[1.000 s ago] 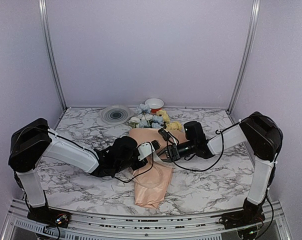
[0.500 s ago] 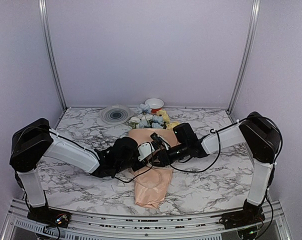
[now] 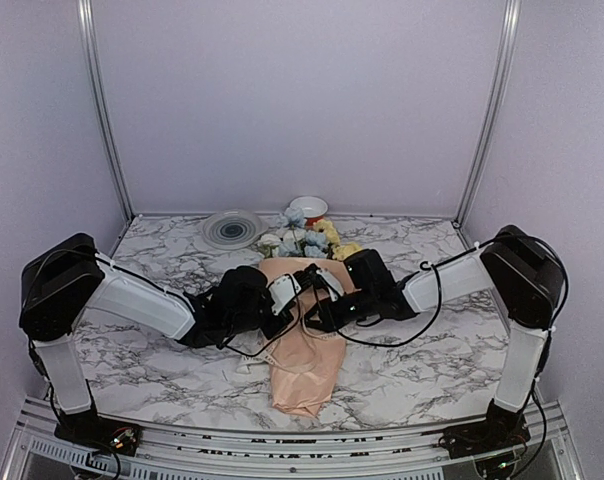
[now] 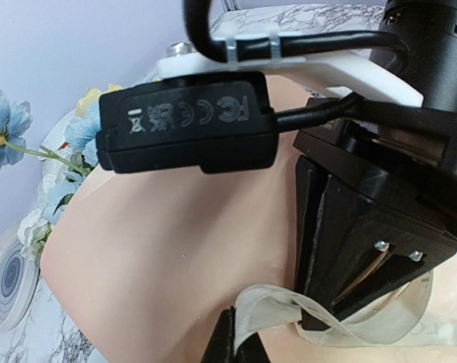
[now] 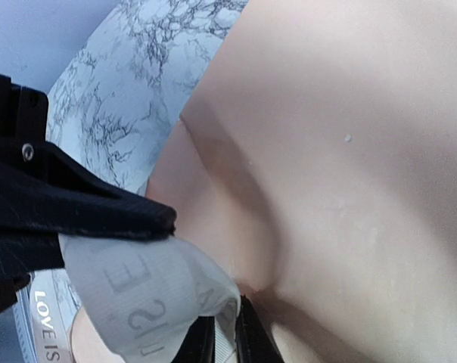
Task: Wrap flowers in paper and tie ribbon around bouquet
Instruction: Cross the ribbon over the folded bouquet.
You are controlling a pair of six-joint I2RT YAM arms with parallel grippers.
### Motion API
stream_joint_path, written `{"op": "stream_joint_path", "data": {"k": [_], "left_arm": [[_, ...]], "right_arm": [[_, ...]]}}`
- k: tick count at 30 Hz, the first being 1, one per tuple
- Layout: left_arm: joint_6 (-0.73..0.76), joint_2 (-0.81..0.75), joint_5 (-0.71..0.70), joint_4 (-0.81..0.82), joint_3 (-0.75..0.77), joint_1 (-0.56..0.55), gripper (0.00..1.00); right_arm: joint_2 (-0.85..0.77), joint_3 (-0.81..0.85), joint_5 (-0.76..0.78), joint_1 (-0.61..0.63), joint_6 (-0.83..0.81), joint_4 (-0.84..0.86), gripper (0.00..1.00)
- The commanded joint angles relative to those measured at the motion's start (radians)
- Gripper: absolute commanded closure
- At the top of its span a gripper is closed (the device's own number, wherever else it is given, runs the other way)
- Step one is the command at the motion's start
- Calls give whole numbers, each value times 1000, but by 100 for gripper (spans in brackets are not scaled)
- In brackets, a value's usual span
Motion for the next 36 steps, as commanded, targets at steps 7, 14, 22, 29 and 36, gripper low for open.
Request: {"op": "stream_joint_path", "data": {"k": [7,14,22,29,36], "left_arm": [[-66,-96,44,80,-60,33,100],[-59,-75,68,82,-43,33,100],[-82,-51,102,82,-17,33,100],[-89,-52,116,82,-15,33,100],[-103,-77,94,29,-26,33,61]], "right_arm": [[-47,-16,-9,-21,-6,-5,82],[-20,8,-140,-16,3,41,68],[26,41,-144,-14,51,97,64],[46,59,-92,-15,75,88,97],[19,32,-25,-38,67,29,100]]}}
